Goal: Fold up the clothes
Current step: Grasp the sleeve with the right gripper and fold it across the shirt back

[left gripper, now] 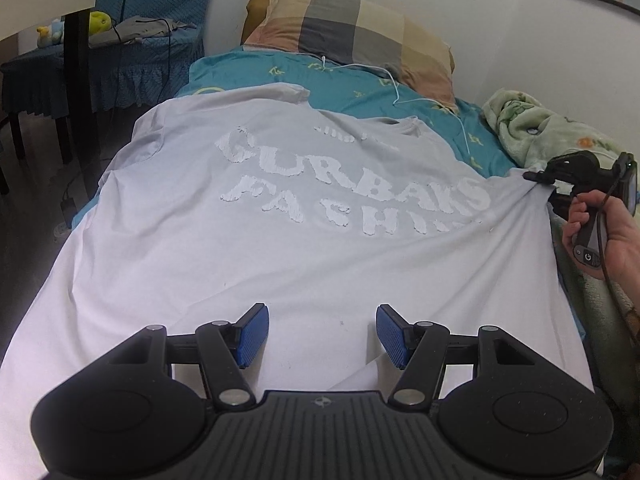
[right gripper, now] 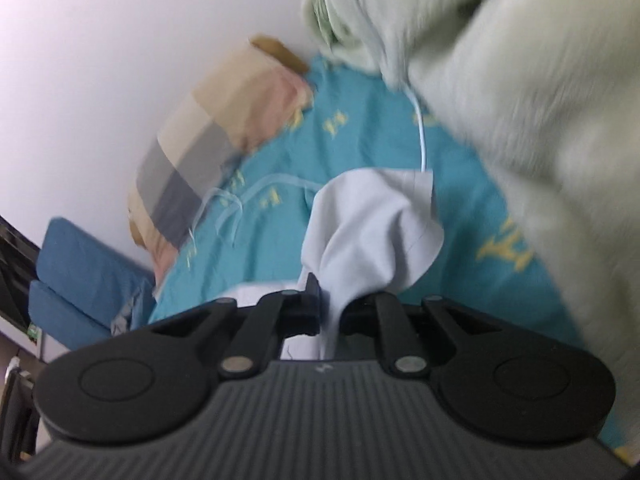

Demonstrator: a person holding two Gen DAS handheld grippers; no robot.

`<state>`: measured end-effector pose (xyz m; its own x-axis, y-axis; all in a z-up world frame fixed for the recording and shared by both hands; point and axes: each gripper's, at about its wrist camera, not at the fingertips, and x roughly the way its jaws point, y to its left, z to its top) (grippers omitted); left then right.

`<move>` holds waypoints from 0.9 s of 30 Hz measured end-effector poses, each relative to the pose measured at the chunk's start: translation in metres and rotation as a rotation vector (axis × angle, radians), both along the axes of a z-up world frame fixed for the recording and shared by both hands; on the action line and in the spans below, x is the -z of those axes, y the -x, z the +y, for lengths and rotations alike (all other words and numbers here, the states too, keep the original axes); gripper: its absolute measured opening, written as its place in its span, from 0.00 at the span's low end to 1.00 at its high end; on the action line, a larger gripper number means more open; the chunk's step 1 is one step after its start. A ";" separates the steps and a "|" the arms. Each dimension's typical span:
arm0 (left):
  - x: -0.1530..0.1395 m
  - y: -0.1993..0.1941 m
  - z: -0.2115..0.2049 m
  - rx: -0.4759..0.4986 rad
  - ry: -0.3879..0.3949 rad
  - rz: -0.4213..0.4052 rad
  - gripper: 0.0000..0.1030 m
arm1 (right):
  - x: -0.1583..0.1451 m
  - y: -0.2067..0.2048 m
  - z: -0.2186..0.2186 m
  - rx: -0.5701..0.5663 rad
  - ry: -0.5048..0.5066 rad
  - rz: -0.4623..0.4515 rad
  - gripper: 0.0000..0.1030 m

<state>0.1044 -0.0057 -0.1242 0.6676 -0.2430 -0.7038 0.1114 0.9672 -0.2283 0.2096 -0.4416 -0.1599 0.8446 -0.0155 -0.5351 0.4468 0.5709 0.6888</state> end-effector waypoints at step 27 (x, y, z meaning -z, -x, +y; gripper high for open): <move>-0.008 -0.004 0.026 -0.064 0.071 -0.058 0.61 | -0.017 -0.057 0.249 -0.604 0.556 -0.033 0.36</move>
